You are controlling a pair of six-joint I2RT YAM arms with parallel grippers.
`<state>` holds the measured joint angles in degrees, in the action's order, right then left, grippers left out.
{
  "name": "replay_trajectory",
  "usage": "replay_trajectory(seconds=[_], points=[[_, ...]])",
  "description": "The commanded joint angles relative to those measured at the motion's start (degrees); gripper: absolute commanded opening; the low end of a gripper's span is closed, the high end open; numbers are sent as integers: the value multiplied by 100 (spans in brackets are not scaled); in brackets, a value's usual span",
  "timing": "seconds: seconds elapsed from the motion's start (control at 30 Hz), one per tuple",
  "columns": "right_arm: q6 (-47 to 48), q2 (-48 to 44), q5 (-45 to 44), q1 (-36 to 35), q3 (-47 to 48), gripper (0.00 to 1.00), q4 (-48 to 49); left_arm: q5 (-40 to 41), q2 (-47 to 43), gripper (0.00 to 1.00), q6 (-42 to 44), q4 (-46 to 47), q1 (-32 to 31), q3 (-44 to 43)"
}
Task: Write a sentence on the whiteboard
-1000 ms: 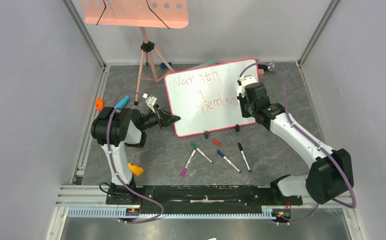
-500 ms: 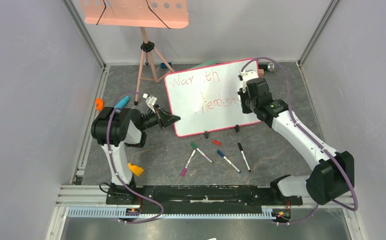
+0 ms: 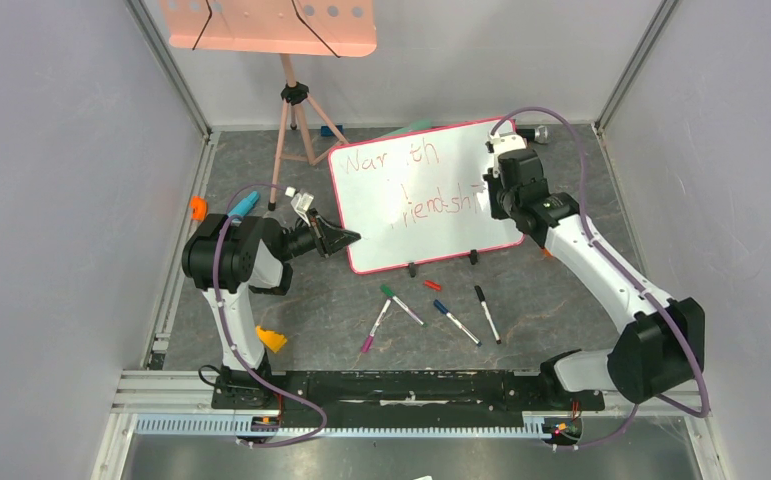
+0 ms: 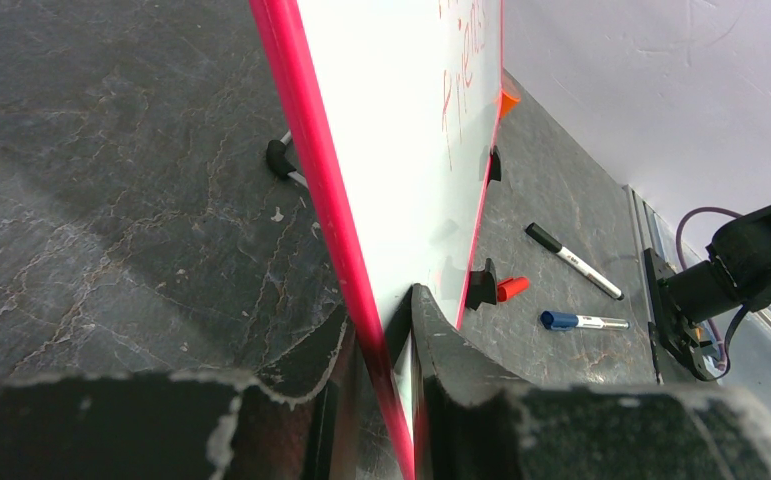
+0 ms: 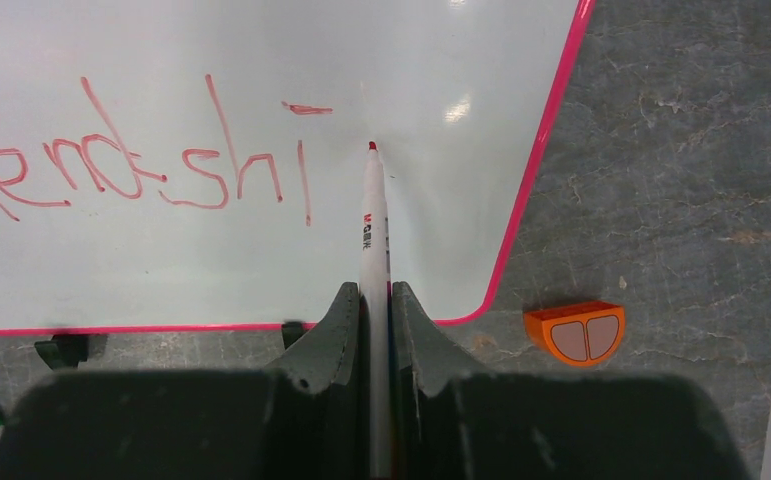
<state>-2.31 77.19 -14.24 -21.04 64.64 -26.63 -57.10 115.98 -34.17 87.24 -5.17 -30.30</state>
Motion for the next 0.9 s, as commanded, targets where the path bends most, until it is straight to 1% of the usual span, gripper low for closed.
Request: replay_trajectory(seconds=[0.0,0.43,0.67,0.87], points=[[6,90,-2,55,268,0,179,669,187,3,646,197,104,-79],[-41,459,140,91,509,0,228,664,193,3,621,198,104,-74],[-85,331,119,91,191,0,254,642,193,3,649,198,104,-80],[-192,53,117,100,-358,0,249,648,192,3,650,197,102,-85]])
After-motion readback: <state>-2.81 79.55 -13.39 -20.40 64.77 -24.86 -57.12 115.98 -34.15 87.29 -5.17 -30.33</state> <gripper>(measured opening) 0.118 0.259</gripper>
